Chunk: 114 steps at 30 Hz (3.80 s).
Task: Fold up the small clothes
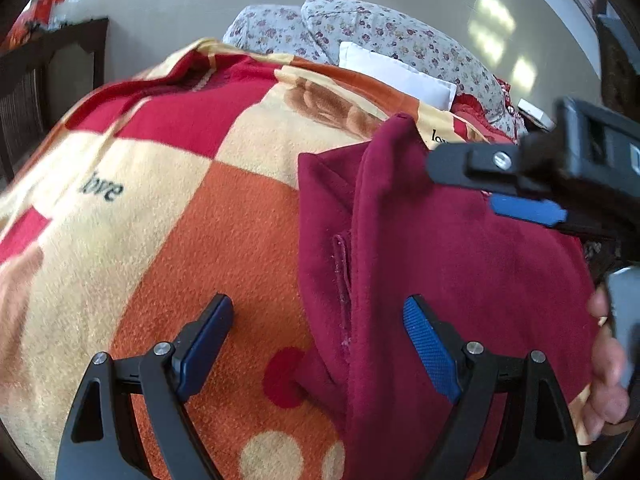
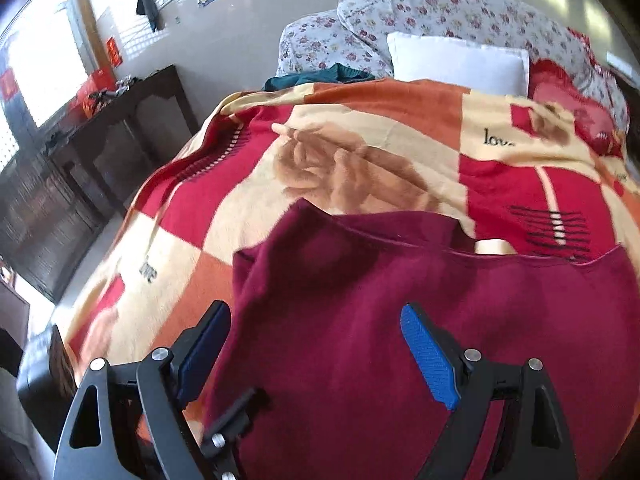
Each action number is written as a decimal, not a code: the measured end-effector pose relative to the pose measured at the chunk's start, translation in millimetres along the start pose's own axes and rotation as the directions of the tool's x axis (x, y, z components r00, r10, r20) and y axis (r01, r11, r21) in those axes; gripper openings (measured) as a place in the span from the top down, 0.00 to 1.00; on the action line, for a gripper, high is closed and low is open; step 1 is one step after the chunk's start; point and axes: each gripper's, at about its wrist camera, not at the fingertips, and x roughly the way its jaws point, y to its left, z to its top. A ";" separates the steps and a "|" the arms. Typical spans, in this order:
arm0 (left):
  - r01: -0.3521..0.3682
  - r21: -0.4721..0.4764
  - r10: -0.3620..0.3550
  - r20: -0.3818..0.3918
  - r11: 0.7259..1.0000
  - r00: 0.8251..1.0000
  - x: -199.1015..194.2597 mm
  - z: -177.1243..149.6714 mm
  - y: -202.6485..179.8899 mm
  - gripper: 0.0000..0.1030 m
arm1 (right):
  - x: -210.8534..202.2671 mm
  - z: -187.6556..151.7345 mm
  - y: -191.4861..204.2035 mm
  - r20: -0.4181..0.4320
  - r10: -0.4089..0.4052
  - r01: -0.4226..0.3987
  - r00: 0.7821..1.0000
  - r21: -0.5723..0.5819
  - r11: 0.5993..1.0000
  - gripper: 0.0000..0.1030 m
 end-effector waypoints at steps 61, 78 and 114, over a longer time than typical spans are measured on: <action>0.419 0.222 -0.435 0.024 0.880 0.900 -73.7 1.1 -140.0 0.72 | -97.1 -2.2 -59.4 0.152 0.129 -0.111 0.980 -0.124 0.986 0.86; 0.248 0.365 -0.250 -0.043 0.897 0.967 -76.7 -25.6 -201.5 0.31 | -103.0 -44.0 -249.3 0.184 -0.023 -0.001 0.983 0.128 0.992 0.86; 0.159 0.399 -0.104 -0.156 0.903 0.982 -15.8 -90.9 -217.5 0.22 | -196.3 -143.6 -164.8 0.230 -0.006 -0.015 0.973 0.089 0.996 0.64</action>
